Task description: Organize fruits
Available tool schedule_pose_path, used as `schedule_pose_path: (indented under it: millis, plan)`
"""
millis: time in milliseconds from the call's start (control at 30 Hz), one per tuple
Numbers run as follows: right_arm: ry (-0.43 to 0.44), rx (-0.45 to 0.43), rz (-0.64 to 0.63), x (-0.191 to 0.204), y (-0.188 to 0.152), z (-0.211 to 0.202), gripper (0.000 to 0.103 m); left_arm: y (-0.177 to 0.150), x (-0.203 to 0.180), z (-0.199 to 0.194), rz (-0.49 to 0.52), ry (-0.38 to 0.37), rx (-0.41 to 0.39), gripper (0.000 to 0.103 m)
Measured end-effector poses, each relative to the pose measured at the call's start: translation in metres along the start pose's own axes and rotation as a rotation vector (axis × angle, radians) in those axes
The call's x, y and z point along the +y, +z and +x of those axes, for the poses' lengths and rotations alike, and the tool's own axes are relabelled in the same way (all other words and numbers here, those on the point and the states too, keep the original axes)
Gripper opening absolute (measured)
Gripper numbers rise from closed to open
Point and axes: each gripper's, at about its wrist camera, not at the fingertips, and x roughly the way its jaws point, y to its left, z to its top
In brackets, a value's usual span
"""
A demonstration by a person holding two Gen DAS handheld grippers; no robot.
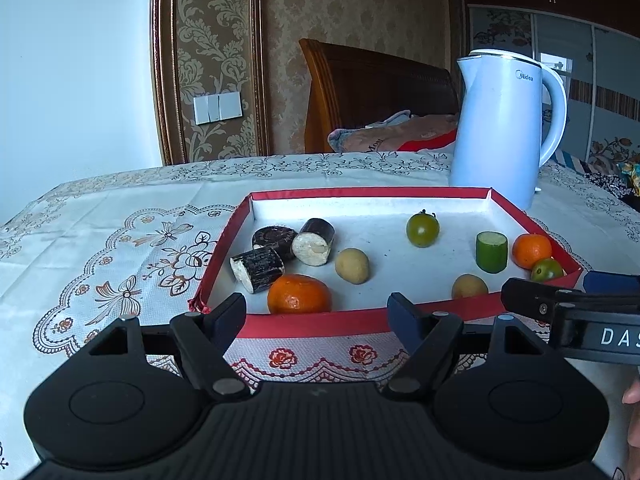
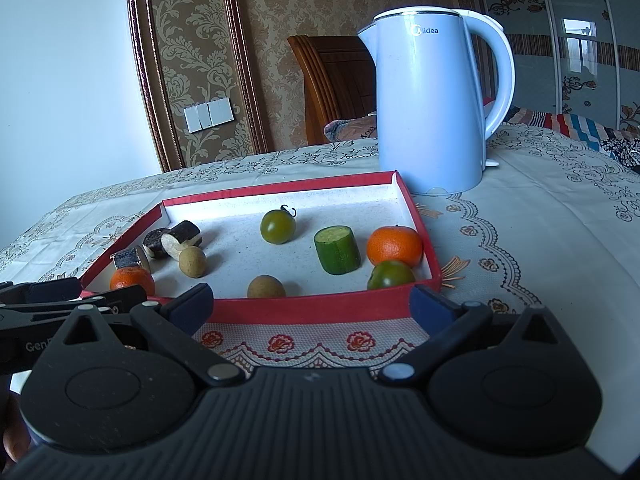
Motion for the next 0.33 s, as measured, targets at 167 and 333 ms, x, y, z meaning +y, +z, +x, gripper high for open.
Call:
schedule_pose_path:
  millis: [167, 333]
  plan:
    - [0.000, 0.000, 0.000, 0.0000, 0.0000, -0.0001, 0.103, 0.0002, -0.0001, -0.0013, 0.007, 0.015, -0.014, 0.077]
    - [-0.002, -0.010, 0.001, -0.0003, 0.0001, -0.0013, 0.103, 0.0017, 0.0051, -0.0034, -0.012, 0.065, -0.034, 0.077]
